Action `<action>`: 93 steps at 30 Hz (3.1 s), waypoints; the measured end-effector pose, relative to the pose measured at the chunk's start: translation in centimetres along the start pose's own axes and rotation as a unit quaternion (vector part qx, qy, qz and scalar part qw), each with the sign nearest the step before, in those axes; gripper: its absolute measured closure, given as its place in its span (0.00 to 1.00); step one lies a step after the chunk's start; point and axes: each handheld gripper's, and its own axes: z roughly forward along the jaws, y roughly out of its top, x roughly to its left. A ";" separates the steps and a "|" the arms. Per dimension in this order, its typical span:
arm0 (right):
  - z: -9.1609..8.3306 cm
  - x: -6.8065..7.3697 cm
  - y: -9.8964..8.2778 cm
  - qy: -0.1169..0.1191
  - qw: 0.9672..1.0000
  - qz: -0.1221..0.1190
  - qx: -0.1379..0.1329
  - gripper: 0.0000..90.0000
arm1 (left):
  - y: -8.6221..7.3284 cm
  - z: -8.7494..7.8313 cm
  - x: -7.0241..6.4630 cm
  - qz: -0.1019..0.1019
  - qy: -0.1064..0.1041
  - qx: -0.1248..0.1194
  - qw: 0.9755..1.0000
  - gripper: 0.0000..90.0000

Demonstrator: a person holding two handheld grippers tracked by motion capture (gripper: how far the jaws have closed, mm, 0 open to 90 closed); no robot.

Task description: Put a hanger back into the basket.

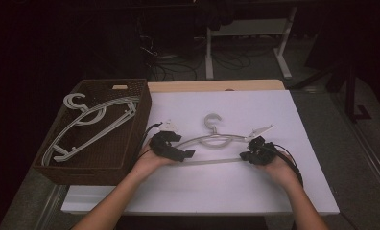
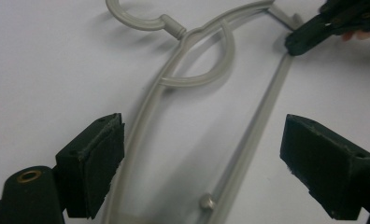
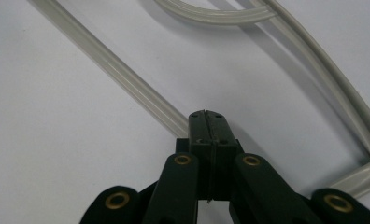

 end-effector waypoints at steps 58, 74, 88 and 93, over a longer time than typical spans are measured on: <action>0.0 -0.3 0.1 0.002 1.000 0.001 0.002 0.99 | 2.7 5.8 1.4 0.139 0.011 0.107 0.984 0.92; -4.9 -0.7 0.3 0.037 0.989 0.033 -0.136 0.57 | 5.9 0.1 0.9 0.086 0.033 0.042 0.995 0.92; -5.9 -0.3 1.0 0.030 0.988 0.029 -0.149 0.41 | 9.0 -10.4 2.8 0.055 0.090 0.011 0.994 0.92; -5.9 -0.2 1.3 0.028 0.988 0.028 -0.151 0.39 | 8.7 -14.8 4.2 0.050 0.124 0.011 0.991 0.92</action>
